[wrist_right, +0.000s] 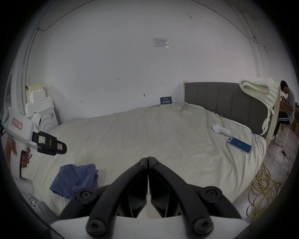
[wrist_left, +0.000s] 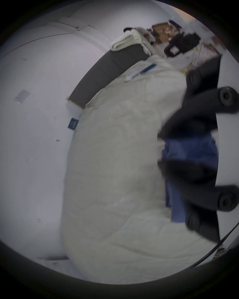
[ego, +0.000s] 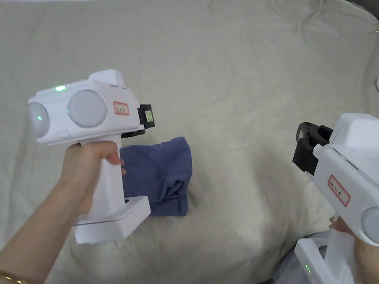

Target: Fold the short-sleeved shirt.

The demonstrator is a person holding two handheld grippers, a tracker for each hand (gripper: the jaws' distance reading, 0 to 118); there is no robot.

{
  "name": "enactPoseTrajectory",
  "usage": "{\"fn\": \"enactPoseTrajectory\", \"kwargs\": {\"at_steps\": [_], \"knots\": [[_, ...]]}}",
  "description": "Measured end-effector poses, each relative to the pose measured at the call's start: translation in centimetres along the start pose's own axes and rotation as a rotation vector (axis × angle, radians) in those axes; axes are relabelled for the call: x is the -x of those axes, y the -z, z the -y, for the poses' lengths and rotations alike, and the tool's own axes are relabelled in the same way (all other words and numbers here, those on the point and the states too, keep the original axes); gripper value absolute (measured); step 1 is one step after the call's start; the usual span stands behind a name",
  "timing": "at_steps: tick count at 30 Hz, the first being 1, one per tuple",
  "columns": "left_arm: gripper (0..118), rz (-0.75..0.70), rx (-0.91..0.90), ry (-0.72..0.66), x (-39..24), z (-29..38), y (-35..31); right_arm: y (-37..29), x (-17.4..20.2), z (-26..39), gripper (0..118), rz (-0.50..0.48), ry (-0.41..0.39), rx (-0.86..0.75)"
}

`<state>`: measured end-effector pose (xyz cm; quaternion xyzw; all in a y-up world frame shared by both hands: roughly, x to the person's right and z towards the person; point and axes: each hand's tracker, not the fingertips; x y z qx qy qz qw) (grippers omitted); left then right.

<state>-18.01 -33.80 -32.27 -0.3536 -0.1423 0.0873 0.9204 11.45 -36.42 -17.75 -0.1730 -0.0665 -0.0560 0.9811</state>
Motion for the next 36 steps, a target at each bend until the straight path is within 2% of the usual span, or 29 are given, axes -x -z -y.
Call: {"fn": "enactPoseTrajectory", "kwargs": {"at_steps": [1,2,4,8,16,19,21,26,29,32,36], "knots": [[1,-0.016,-0.033,0.002,-0.2,0.7,0.2,0.0,0.1,0.0,0,0.0,-0.004,-0.001],[0,0.008,-0.047,0.006,-0.3,1.5,0.6,-0.1,0.1,-0.1,0,0.0,-0.007,-0.001],[0,0.012,-0.059,0.01,-1.3,3.0,1.6,-0.1,0.1,-0.2,0,0.001,-0.014,0.001],[0,-0.011,-0.1,0.124,-3.3,6.0,4.4,0.0,-0.1,-0.2,0,0.01,-0.032,0.011],[0,-0.037,0.052,0.326,-6.1,11.6,7.9,-0.1,-1.0,0.0,0,0.042,-0.026,0.026],[0,-0.039,0.103,0.327,-5.6,13.4,8.6,-0.1,-1.1,0.2,0,0.045,-0.025,0.032],[0,-0.031,0.074,0.306,-5.2,13.9,8.3,-0.1,-1.1,0.4,0,0.045,-0.023,0.034],[0,-0.053,0.085,0.429,-5.8,14.1,8.4,0.0,-0.7,0.7,0,0.037,-0.019,0.044],[0,-0.054,0.101,0.423,-6.0,13.4,8.4,-0.2,-0.4,0.7,0,0.03,-0.015,0.039],[0,-0.022,0.12,0.343,-5.8,11.8,7.3,-0.3,-0.2,0.5,0,0.021,-0.019,0.033],[0,0.014,0.003,0.252,-4.7,9.2,4.5,-0.4,0.0,0.0,0,0.013,-0.02,0.019]]}}
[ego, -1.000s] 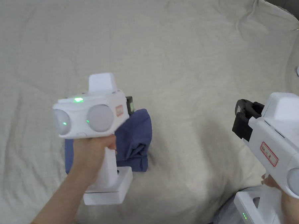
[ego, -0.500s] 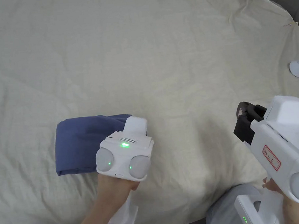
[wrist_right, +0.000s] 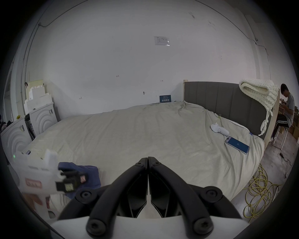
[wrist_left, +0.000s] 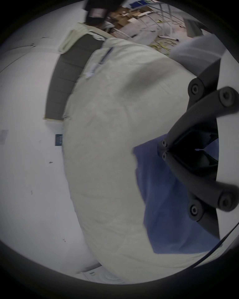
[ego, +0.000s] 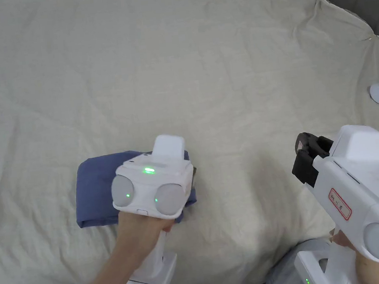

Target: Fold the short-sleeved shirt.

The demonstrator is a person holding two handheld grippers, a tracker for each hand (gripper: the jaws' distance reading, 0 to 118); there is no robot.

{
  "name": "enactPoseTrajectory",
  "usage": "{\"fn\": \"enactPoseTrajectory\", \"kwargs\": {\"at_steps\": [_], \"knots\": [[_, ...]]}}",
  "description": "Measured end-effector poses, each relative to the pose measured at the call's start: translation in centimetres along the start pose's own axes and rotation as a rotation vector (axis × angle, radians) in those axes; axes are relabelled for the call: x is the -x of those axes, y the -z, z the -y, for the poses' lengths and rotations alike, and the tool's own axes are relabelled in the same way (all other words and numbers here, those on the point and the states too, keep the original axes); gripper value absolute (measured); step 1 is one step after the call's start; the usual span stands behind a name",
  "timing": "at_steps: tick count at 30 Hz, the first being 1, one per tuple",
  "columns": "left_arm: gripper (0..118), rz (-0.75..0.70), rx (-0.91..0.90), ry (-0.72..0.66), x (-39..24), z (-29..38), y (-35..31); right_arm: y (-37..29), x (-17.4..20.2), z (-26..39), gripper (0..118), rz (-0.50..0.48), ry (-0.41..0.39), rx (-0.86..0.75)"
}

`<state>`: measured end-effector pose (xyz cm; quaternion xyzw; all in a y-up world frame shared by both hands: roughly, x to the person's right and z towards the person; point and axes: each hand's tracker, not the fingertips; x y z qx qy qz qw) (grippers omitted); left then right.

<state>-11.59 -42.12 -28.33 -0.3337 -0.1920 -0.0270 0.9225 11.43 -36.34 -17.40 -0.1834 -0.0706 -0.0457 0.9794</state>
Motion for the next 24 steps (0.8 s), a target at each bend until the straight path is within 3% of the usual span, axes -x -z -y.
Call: {"fn": "enactPoseTrajectory", "kwargs": {"at_steps": [8,12,24], "knots": [[0,-0.014,-0.189,-0.255,7.5,-4.4,-5.4,0.1,0.9,-0.6,0,-0.022,0.001,-0.019],[0,-0.096,-0.247,-0.307,11.3,-4.5,-7.9,0.3,2.1,-0.9,0,-0.044,0.0,-0.03],[0,-0.423,-0.39,-0.232,15.1,0.3,-13.5,3.8,11.1,-2.0,0,-0.23,-0.03,-0.064]]}}
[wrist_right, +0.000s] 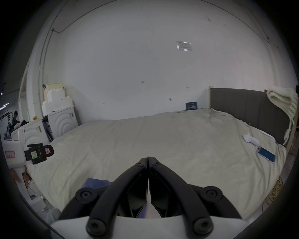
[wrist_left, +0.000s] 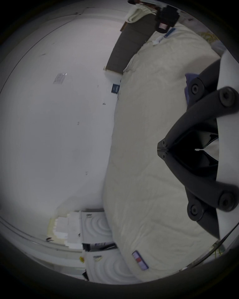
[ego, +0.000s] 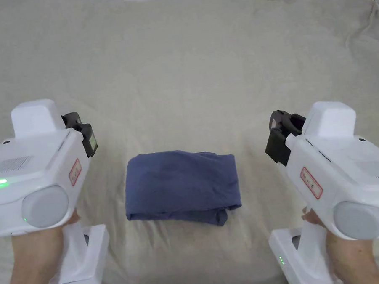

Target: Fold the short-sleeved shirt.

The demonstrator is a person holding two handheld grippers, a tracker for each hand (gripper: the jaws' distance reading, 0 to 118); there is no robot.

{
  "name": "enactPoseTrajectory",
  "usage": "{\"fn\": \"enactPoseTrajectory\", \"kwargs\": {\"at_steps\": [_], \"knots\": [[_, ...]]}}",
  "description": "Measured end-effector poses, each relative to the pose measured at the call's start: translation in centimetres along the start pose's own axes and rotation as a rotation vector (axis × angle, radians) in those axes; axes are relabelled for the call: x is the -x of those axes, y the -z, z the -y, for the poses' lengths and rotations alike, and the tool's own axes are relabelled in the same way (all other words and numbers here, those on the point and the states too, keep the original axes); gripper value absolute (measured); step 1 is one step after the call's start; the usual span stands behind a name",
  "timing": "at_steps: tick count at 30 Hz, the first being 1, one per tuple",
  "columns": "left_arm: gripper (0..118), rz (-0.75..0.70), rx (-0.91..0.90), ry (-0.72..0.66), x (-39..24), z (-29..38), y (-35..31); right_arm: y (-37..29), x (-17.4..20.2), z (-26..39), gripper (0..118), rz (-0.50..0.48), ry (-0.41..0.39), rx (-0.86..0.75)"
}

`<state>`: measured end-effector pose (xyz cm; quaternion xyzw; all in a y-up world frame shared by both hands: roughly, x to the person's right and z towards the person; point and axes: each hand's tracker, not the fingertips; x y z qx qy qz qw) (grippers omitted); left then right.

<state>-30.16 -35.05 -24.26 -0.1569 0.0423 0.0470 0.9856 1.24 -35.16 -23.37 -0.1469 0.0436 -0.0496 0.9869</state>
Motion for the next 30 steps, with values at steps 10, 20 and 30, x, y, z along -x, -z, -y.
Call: {"fn": "enactPoseTrajectory", "kwargs": {"at_steps": [10,20,30], "knots": [[0,-0.048,-0.043,0.093,0.5,2.7,-0.5,5.7,6.8,4.0,0,-0.12,-0.025,0.056],[0,-0.032,0.005,0.108,0.5,3.9,-0.1,9.9,8.7,11.6,0,-0.126,-0.044,0.268],[0,-0.012,0.057,0.106,1.2,4.2,0.4,10.3,8.7,13.9,0,-0.112,-0.064,0.288]]}}
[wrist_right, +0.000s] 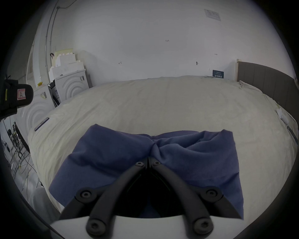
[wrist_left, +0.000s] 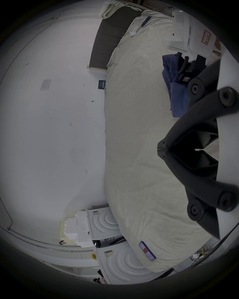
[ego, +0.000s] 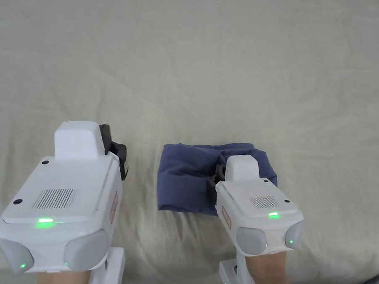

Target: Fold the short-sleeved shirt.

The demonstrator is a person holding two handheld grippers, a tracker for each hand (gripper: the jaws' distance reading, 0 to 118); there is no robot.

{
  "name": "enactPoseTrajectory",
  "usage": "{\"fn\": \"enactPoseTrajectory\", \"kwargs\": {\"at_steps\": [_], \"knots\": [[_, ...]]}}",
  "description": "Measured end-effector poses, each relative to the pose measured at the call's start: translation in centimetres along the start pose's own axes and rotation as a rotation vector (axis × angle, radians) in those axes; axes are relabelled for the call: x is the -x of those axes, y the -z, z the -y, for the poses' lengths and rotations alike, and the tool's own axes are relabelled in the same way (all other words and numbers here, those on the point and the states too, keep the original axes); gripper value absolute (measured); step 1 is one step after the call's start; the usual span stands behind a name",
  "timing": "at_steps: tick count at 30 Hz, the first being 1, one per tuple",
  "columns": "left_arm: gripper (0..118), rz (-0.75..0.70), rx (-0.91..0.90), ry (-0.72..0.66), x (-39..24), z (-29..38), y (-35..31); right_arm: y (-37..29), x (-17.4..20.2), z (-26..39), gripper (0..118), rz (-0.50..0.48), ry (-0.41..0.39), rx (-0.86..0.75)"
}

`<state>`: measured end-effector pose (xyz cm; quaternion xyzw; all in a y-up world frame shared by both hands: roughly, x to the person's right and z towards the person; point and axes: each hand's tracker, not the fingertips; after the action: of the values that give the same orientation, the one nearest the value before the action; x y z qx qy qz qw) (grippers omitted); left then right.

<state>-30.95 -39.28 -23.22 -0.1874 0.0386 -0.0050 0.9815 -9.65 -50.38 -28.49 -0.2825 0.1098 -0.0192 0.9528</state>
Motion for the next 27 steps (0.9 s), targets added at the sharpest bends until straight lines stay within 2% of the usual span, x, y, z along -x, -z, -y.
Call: {"fn": "enactPoseTrajectory", "kwargs": {"at_steps": [2,5,6,7,11,13,15,22,27], "knots": [[0,0.015,0.013,-0.01,0.3,-0.4,0.3,-0.1,0.1,0.0,0,0.004,-0.016,0.001],[0,0.14,0.13,-0.098,1.3,-1.6,1.6,-0.1,0.0,-0.2,0,-0.001,-0.009,0.006],[5,0.189,0.183,-0.137,1.6,-2.0,2.3,0.0,-0.1,-0.2,0,-0.004,-0.008,0.008],[14,0.228,0.223,-0.173,2.1,-2.4,3.0,0.0,-0.1,-0.2,0,-0.007,-0.01,0.01],[115,0.441,0.442,-0.295,3.2,-3.0,6.5,-0.1,-0.3,-0.4,0,-0.016,-0.012,0.016],[118,0.58,0.552,-0.317,3.4,-2.7,7.9,-0.1,-0.3,-0.4,0,-0.019,-0.013,0.017],[118,0.637,0.655,-0.355,3.6,-2.3,9.7,-0.1,-0.3,-0.4,0,-0.019,-0.013,0.018],[118,0.68,0.875,-0.43,3.3,-0.2,14.0,-0.1,-0.3,-0.6,0,-0.022,-0.013,0.023],[118,0.708,0.881,-0.442,2.0,0.1,15.2,-0.1,-0.5,-0.6,0,-0.027,-0.013,0.026]]}}
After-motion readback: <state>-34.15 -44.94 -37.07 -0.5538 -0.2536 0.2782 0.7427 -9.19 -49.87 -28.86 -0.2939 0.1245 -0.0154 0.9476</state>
